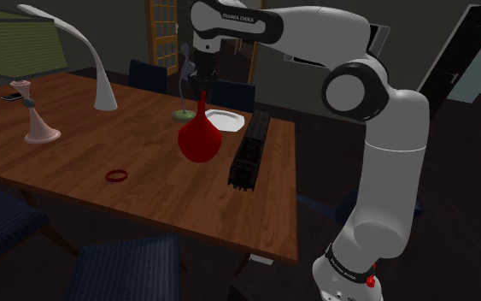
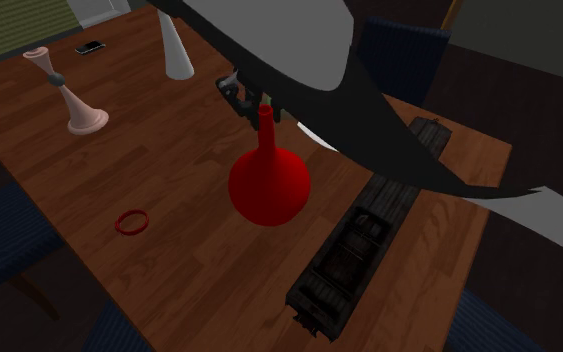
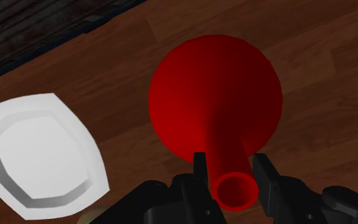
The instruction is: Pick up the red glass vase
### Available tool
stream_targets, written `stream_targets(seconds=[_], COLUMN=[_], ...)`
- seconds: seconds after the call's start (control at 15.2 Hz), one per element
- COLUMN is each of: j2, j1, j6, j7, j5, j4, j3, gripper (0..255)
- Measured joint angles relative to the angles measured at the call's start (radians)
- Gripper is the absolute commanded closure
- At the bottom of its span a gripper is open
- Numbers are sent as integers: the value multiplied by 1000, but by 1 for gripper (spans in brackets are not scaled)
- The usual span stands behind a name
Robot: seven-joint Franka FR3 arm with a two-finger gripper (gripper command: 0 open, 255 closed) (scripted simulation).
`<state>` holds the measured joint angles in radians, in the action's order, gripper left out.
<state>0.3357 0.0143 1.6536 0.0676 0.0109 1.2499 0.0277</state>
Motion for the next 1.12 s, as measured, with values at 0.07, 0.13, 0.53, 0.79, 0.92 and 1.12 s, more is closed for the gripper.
stream_targets(seconds=[0.07, 0.13, 0.53, 0.79, 0.92, 1.12], j2=[0, 2, 36, 80, 112, 142], j1=[0, 0, -2, -3, -5, -6], j6=[1, -6, -99, -178, -228, -282], j7=[0, 0, 1, 1, 1, 1], j5=[0, 0, 1, 3, 4, 4], j4=[1, -7, -132, -255, -337, -422], j3=[0, 0, 0, 0, 0, 0], gripper=[255, 255, 255, 255, 255, 255])
